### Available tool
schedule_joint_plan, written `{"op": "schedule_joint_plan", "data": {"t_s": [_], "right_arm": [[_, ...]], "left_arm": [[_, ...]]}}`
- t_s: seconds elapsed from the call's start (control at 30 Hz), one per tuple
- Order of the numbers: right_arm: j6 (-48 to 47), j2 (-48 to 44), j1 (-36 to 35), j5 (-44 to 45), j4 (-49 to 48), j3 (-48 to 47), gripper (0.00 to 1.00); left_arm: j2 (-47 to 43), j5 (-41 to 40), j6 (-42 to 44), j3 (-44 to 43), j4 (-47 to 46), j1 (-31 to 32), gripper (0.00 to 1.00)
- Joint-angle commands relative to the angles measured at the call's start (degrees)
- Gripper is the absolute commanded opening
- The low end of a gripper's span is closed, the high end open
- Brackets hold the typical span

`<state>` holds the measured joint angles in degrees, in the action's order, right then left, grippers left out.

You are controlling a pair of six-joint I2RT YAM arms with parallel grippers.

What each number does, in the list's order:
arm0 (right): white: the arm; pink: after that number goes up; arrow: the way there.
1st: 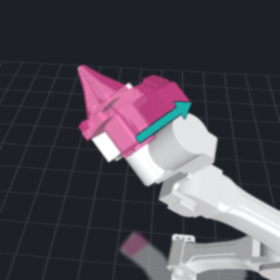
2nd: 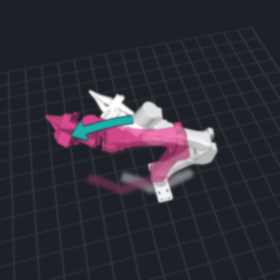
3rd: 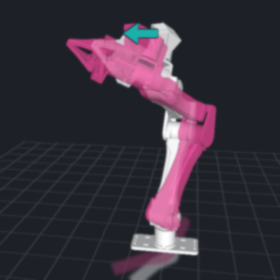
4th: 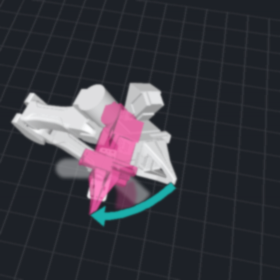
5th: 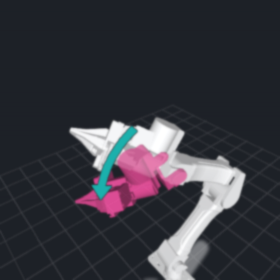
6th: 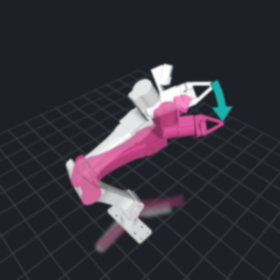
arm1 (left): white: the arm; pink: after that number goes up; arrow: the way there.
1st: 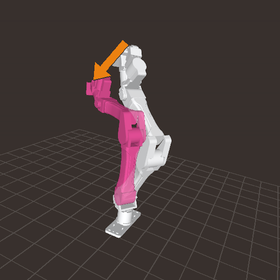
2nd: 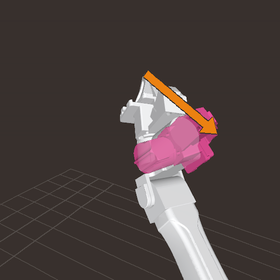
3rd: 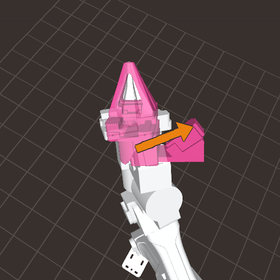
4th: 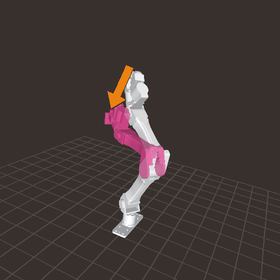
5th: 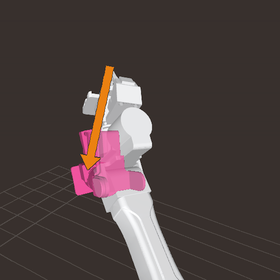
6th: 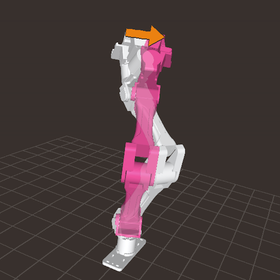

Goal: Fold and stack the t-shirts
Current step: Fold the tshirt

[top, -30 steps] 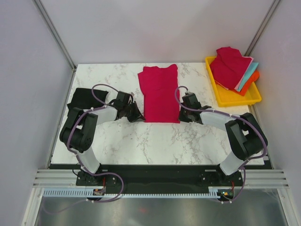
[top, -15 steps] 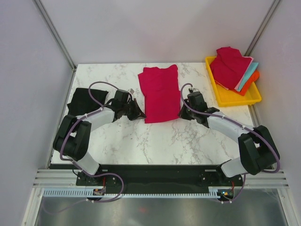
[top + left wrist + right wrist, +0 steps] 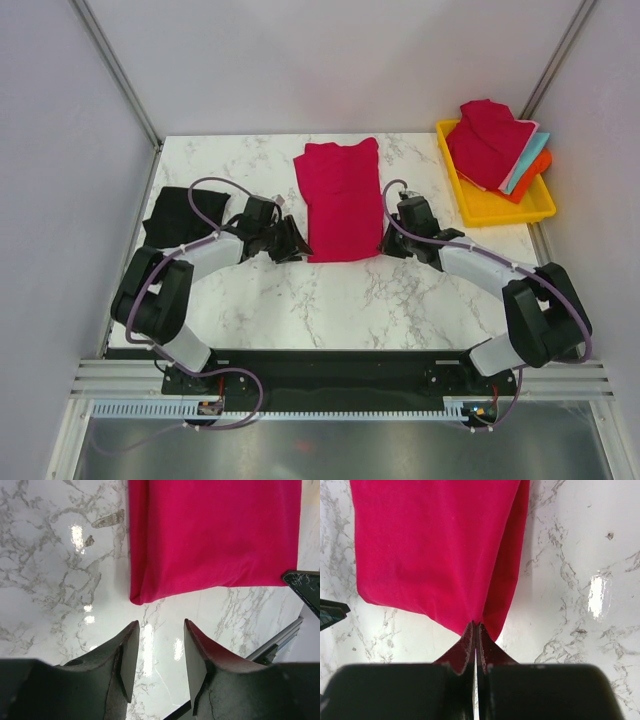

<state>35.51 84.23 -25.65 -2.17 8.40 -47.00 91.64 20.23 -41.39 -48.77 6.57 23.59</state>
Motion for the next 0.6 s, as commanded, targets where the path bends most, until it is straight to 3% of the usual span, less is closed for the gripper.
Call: {"op": "schedule_joint_plan", "data": {"t_s": [0.0, 0.4, 0.5, 0.57], "right_arm": [[-0.6, 1.3, 0.1, -0.4, -0.1, -0.6, 0.0], [-0.9, 3.5, 0.2, 0.5, -0.1, -1.0, 0.0], [-0.9, 3.5, 0.1, 0.3, 0.0, -1.2, 0.0], [-1.0, 3.5, 0.2, 0.3, 0.1, -1.2, 0.0]], "left_arm": [[2.4, -2.9, 2.9, -2.7, -0.2, 0.1, 0.49], [11.5, -1.3, 3.0, -6.9, -2.6, 0.3, 0.47], [11.4, -1.1, 3.0, -6.6, -2.6, 0.3, 0.38], [10.7, -1.0, 2.9, -6.2, -2.6, 0.6, 0.25]]}}
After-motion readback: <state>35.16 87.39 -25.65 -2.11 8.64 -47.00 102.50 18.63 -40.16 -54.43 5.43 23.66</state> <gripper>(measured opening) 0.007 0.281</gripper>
